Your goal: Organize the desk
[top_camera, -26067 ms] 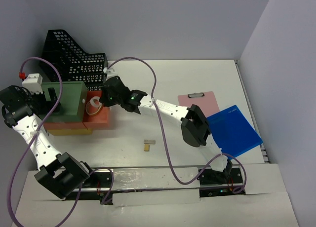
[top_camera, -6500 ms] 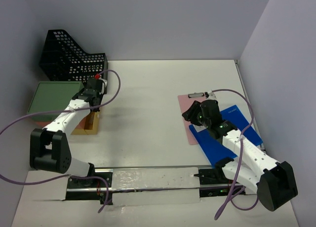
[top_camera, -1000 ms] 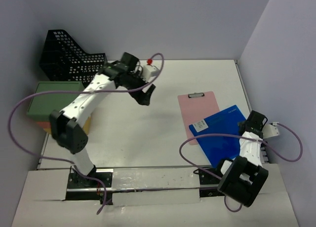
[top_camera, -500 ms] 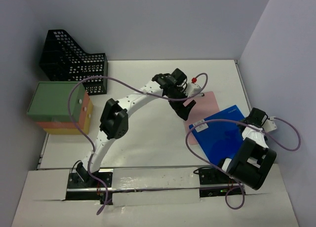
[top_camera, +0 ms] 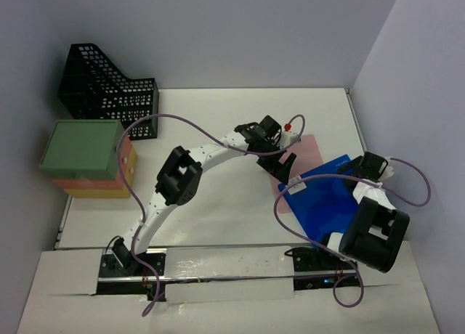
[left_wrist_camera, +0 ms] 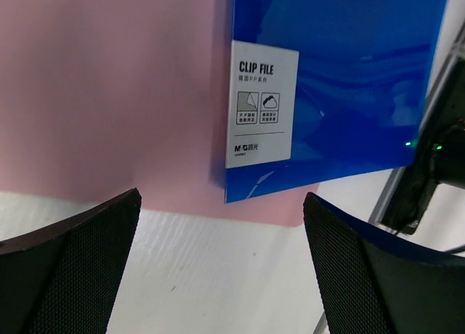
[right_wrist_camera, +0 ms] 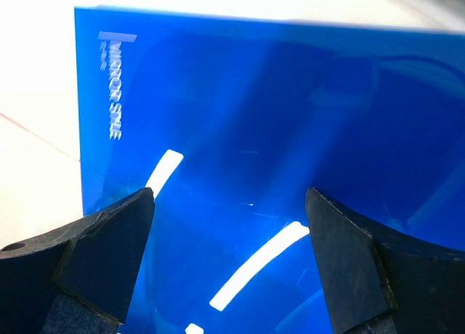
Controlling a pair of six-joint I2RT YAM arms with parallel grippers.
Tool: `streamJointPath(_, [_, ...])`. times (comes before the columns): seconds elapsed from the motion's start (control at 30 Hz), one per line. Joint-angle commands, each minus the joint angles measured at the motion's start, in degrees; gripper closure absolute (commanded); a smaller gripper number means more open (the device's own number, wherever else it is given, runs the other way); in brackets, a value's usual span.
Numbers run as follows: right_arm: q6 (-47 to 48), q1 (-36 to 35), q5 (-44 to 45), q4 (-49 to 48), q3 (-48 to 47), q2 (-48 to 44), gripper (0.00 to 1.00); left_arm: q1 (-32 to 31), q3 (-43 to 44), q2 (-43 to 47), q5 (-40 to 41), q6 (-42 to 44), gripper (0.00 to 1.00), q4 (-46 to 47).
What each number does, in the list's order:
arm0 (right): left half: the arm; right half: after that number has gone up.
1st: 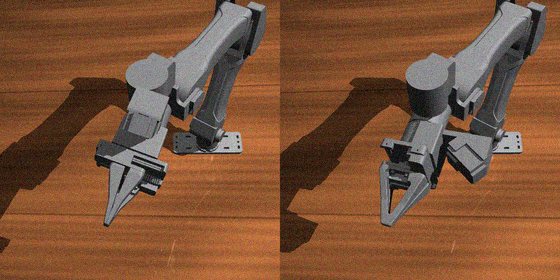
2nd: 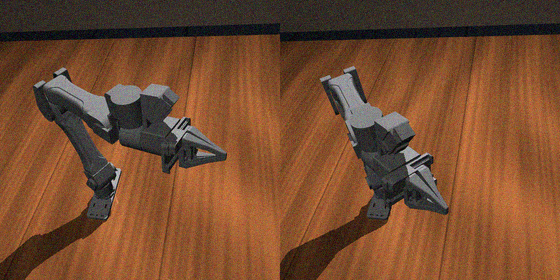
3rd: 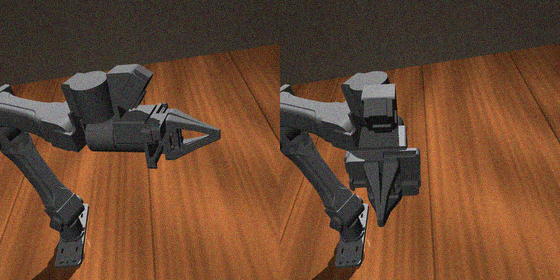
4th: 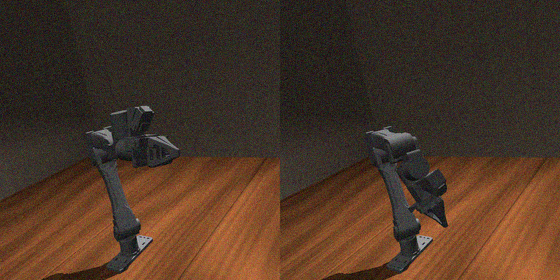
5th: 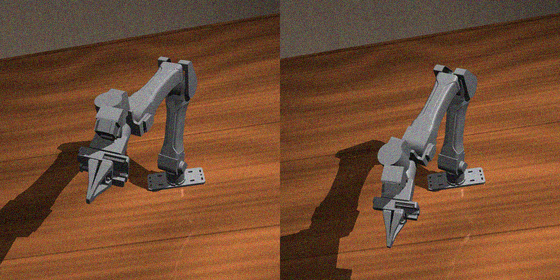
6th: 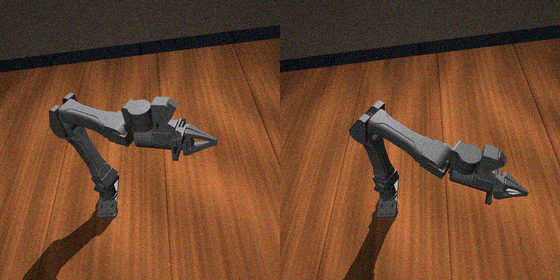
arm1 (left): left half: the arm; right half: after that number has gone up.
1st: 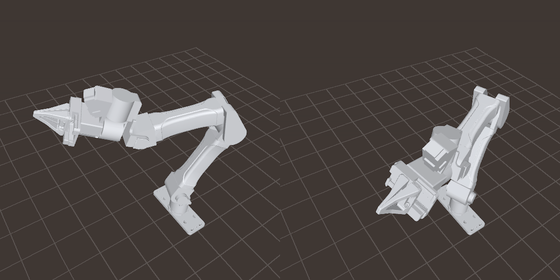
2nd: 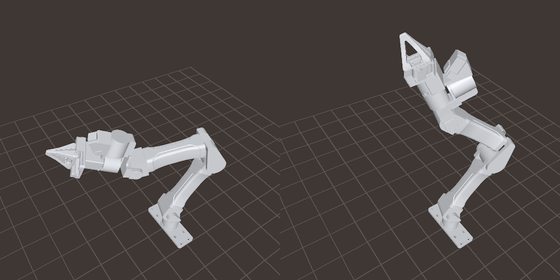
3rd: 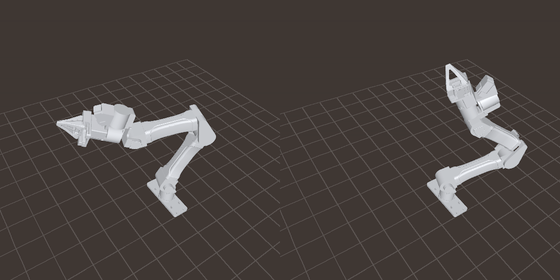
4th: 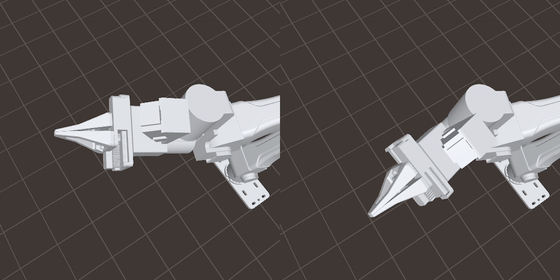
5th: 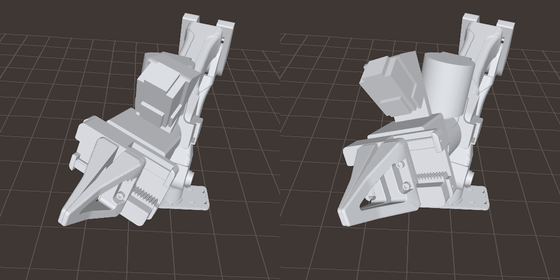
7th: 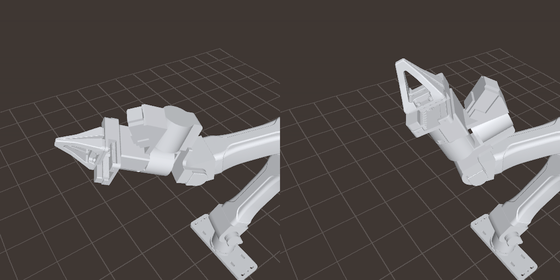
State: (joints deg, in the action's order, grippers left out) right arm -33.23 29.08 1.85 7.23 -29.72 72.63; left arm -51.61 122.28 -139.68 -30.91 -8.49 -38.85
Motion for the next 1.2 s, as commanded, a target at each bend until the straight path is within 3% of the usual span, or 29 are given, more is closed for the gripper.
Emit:
streamJointPath(0.0, [-0.4,-3.7,0.3,2.2,2.1,-5.2,0.10,-2.0,-1.9,-1.7,1.5,-0.9,0.03,1.9])
streamJointPath(0.17, [1.6,-12.3,4.9,2.2,2.3,-14.7,0.12,-2.8,-3.9,-0.9,0.3,-1.9,0.10,5.5])
streamJointPath(0.3, [1.4,-13.7,3.9,5.8,1.4,-17.1,0.12,-4.2,-3.8,-0.8,-0.5,-2.7,0.21,5.5])
streamJointPath(0.53, [7.2,-20.9,1.8,10.6,0.6,-25.1,0.16,-4.6,-11.3,5.9,7.9,1.7,0.22,7.8])
streamJointPath(0.7, [3.1,-21.1,-11.1,16.5,-3.2,-26.9,0.15,-4.2,-10.6,8.3,11.0,2.3,0.20,7.0])
streamJointPath(0.77, [1.9,-21.4,-12.2,18.3,-4.0,-27.8,0.20,-2.8,-11.1,9.0,11.4,1.1,0.20,6.6])
streamJointPath(0.8, [2.1,-21.8,-10.5,20.9,-5.2,-28.7,0.22,-2.0,-11.4,9.5,11.1,0.6,0.20,5.8])
streamJointPath(0.9, [6.6,-26.7,6.4,25.4,-9.1,-30.1,0.23,3.2,-13.7,12.5,9.7,-1.6,0.22,4.3])
streamJointPath(0.97, [11.4,-32.8,13.8,26.6,-12.1,-29.8,0.22,6.9,-16.3,16.1,10.1,-1.7,0.23,4.4])
streamJointPath(1.07, [16.8,-39.1,20.9,27.4,-16.7,-25.3,0.20,10.0,-19.5,19.4,10.9,-0.3,0.23,4.1])
streamJointPath(1.17, [28.3,-53.6,34.8,30.8,-22.3,-14.4,0.13,13.1,-21.9,24.5,11.5,0.9,0.21,1.9])
